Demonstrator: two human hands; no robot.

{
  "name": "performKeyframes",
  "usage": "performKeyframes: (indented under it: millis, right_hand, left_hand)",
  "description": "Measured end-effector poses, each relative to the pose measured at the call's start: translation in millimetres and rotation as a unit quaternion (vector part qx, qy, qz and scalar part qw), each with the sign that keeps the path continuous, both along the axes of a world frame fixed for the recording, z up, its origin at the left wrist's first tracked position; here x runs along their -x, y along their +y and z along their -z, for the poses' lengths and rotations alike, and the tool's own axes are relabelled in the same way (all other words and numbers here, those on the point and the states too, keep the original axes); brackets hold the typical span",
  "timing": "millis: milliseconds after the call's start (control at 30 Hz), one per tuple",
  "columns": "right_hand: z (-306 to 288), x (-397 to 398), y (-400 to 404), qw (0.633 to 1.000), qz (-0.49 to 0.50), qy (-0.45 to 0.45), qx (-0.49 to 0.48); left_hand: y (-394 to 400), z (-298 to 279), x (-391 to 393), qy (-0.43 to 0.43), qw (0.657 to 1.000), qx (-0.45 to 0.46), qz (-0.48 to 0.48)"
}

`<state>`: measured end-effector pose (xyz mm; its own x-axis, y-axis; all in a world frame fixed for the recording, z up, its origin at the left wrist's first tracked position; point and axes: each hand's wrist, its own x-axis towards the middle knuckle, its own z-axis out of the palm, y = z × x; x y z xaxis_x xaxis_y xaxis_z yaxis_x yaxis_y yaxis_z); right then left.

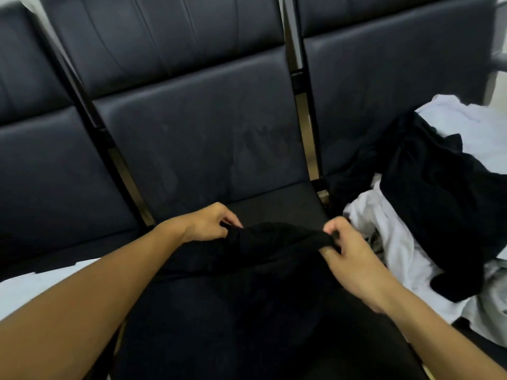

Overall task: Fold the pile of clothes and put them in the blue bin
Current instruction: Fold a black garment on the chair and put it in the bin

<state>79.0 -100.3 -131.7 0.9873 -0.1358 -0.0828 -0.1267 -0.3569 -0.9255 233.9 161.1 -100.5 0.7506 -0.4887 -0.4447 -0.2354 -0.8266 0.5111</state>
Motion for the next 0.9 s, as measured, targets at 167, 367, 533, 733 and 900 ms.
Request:
performKeyframes:
  millis: [167, 367, 533, 733, 900]
  right_hand:
    - [-50, 0, -21, 0.947, -0.049, -0.105, 0.299]
    - [-146, 10, -13, 0.868, -0.168, -0.197, 0.423]
    - [-252, 53, -13, 0.835, -0.007, -0.433, 0.34]
    - [-323, 97, -7, 0.887, 0.017, -0.404, 0.222]
    - [-338, 125, -36, 0.845, -0.104, -0.302, 0.429]
  left_hand:
    - [54, -80, 45, -0.2, 0.964, 0.123, -0.123]
    - [96, -178, 127, -0.38, 0.894, 0.175, -0.163]
    - [122, -257, 201, -0.566, 0.802, 0.135, -0.133]
    - [129, -313, 274, -0.561, 0.818, 0.065, -0.109]
    - [140, -310, 314, -0.474, 0.865, 0.109, -0.122]
